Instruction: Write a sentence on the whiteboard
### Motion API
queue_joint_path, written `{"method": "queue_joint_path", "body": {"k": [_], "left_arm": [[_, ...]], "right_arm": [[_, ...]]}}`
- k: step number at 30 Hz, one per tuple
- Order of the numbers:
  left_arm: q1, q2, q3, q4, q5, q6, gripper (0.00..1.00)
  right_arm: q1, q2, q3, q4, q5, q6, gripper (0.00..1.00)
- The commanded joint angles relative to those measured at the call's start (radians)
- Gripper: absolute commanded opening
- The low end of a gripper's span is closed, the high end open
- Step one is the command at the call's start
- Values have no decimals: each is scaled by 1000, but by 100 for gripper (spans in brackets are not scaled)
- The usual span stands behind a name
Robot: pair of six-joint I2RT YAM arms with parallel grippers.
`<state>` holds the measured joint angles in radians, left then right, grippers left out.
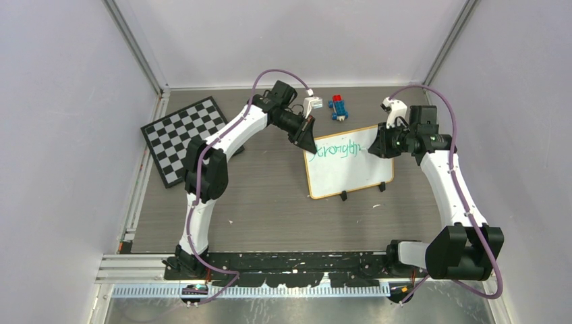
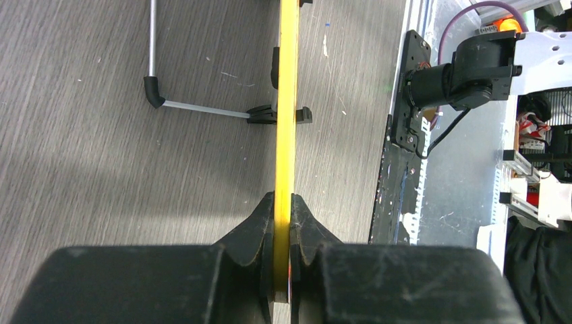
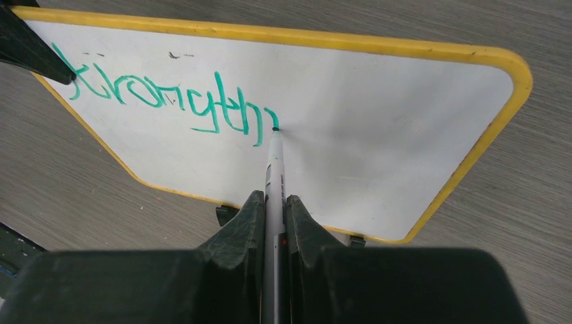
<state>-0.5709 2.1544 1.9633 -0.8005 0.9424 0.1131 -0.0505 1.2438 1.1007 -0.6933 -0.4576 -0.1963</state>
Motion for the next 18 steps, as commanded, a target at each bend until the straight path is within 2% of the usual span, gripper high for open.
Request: {"method": "queue_joint_path", "body": {"k": [1,11,18], "left_arm": [[-12,4,23,-14,-36,32,0],[-12,4,23,-14,-37,33,0],[-11,1,19,-14,-29,33,0]], "right_arm": [[1,10,76,46,13,11,0],[-2,8,85,43,45,3,0],[-12,-36,85,-13,-18,-16,0]]}}
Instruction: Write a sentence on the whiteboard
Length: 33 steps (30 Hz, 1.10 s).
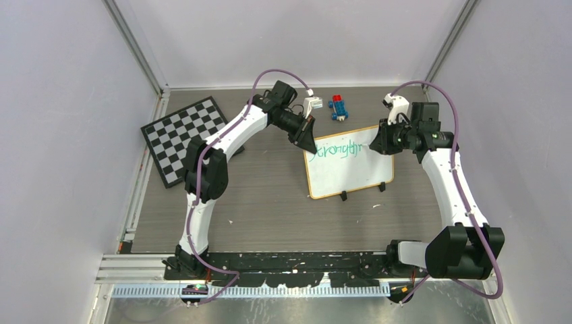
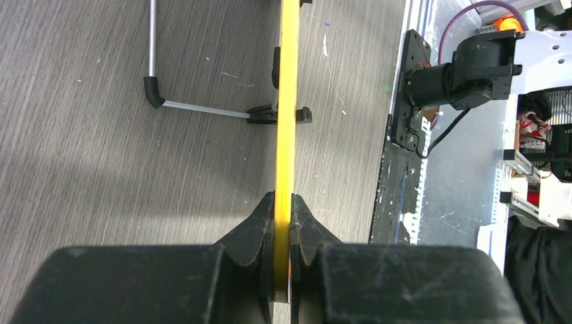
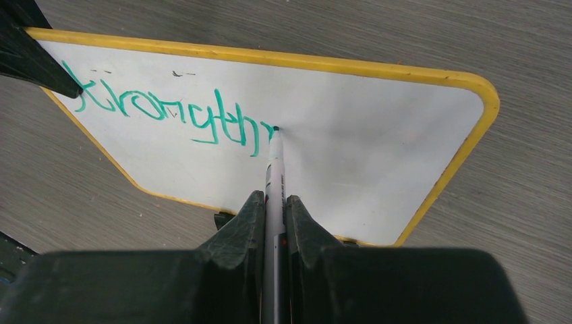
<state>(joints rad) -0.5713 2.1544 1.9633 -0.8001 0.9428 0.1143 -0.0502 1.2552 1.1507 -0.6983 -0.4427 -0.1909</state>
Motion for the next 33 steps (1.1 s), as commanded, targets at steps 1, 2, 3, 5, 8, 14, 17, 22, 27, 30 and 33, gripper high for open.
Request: {"method": "queue_joint_path", "body": {"k": [1,2,3,5,8,14,17,22,27,30,33], "left_arm": [[-10,0,17,-14,-28,32,0],[-11,-1,15,-13,-28,33,0],[-11,-2,14,-12,-29,34,0],[-11,-2,14,-11,-28,33,0],[-10,-2,15,-10,-28,33,0],[-11,-2,14,-6,-29,29,0],[-11,-1,13,-2,-29,25,0],[-11,-2,13,2,-32,24,0],[-11,2,12,1,-32,26,0],[-11,2,11,1,-30,27,0],[-11,2,11,1,-32,28,0]], "right_arm": [[-18,-54,34,-14,-43,-21,0],[-20,-57,30,-15,-45,-21,0],[-20,-60,24,-15,-44,-22,0],[-20,-51,22,-15,-36,-25,0],[-20,-34,23,-3,-13,-24,0],[-20,-10,27,25,7,-13,0],[-21,-6,27,43,-6,-3,0],[-20,13,29,29,-20,-10,0],[-20,6,8,10,-29,-33,0],[-20,-2,-9,1,-19,-52,0],[-22,-2,-14,-12,1,-73,0]]}}
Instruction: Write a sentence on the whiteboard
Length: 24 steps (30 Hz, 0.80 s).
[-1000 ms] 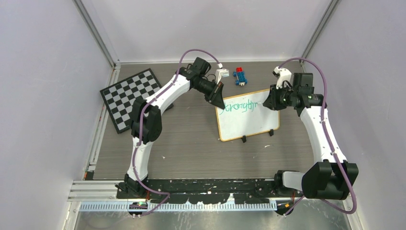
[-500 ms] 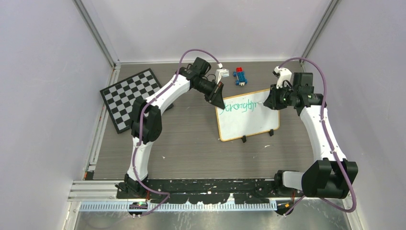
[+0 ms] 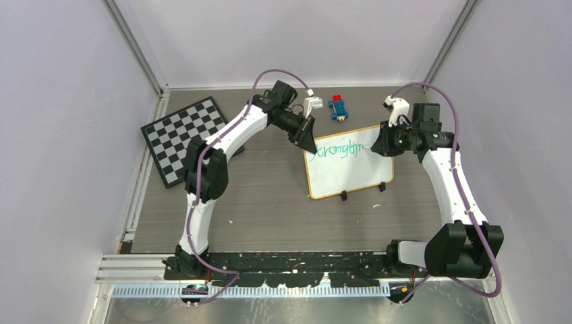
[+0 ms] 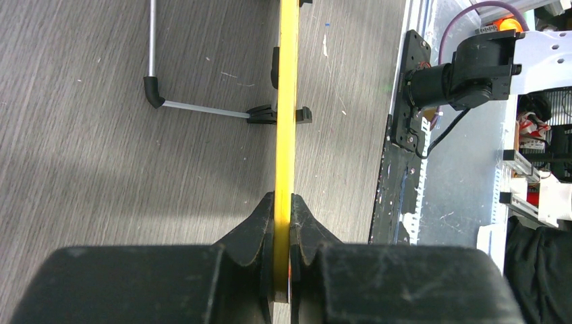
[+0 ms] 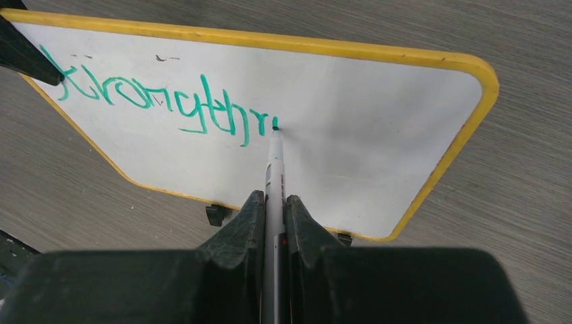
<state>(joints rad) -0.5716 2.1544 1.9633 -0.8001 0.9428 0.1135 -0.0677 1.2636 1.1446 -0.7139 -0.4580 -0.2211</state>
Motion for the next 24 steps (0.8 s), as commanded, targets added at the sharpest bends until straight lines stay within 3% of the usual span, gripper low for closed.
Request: {"method": "queue_joint_path", "body": {"k": [1,10,24], "left_arm": [[-10,3,10,1,-32,29,0],[-10,7,14,2,-32,25,0],[-11,5,17,-1,-33,26,0]], "right_arm": [[-5,-12,-7,-1,20,-46,0],[-12,-26,37,2,89,-40,0],[-8,-42,30,96,33,50,0]]}}
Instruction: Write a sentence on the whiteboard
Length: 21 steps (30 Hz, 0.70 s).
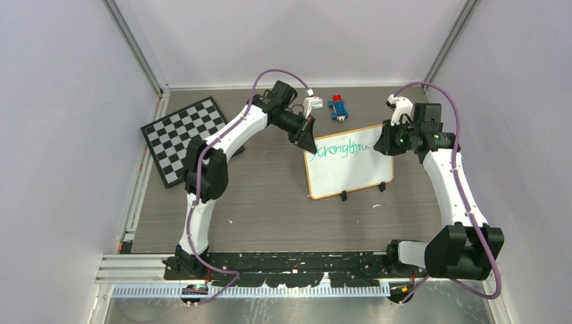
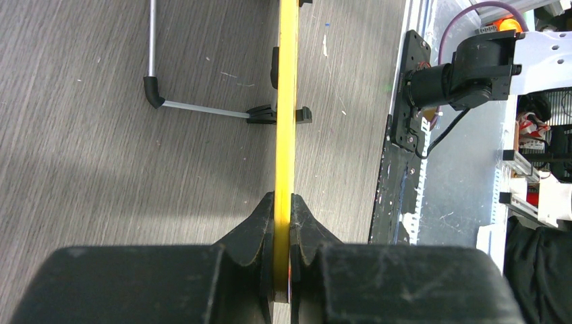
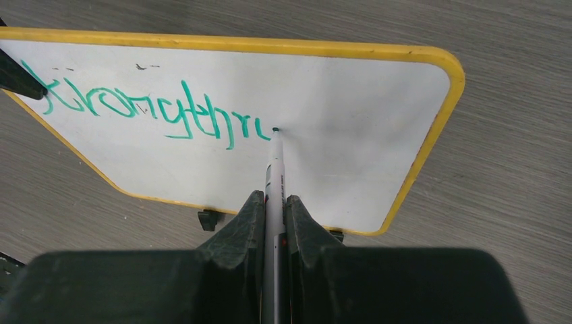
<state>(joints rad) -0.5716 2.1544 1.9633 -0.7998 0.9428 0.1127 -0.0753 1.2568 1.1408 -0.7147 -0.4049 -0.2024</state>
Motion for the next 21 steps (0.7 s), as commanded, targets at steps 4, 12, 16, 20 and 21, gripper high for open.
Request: {"method": "queue_joint_path", "body": {"k": [4,12,16,20,21], "left_arm": [[-11,7,19,-1,-33,26,0],[-10,7,20,-1,-33,27,0],[-10,7,18,-2,-33,30,0],[-10,6,16,-4,-34,30,0],[-11,5,17,-4,-34,30,0]], "right_arm": [[10,-33,33,97,-31,37,0],[25,-19,26,67,-50,21,0],[25,-21,28,48,-35,1,0],[16,-45,33,39,-15,-20,0],[9,-47,38,35,-15,-25,0]]}}
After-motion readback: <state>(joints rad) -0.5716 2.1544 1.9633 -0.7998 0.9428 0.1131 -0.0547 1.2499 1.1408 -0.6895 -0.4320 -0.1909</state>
